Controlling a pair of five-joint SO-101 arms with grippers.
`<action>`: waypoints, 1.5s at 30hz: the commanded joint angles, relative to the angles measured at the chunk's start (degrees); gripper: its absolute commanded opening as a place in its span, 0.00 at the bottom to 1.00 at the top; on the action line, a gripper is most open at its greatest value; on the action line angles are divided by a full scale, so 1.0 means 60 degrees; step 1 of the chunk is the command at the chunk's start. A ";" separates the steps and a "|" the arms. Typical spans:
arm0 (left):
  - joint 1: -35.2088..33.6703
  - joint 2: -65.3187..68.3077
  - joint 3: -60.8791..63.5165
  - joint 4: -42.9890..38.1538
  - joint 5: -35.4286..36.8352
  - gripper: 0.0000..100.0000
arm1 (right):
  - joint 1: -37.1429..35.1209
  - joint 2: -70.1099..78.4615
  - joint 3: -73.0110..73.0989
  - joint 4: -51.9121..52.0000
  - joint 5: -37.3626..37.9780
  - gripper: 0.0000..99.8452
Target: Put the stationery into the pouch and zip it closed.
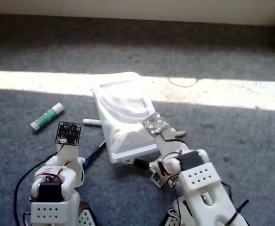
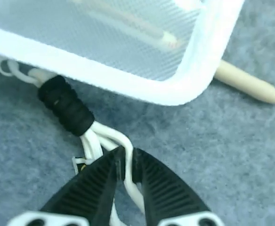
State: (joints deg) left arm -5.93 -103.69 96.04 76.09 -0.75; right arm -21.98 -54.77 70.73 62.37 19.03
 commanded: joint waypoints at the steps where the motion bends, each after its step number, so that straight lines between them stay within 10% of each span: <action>1: -0.0051 -0.0066 0.0183 0.0044 0.0088 0.01 | 0.0125 -0.1179 -0.1092 0.1179 0.0117 0.11; 26: -0.0051 -0.0066 0.0183 0.0044 0.0088 0.01 | -0.3495 0.1531 -0.2791 0.1150 0.0059 0.18; 45: -0.0051 -0.0066 0.0183 0.0044 0.0088 0.01 | -0.3553 0.4447 -0.3201 -0.0974 0.0044 0.26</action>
State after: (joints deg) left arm -5.93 -103.69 96.04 76.09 -0.75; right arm -42.64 -28.48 54.20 59.38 18.95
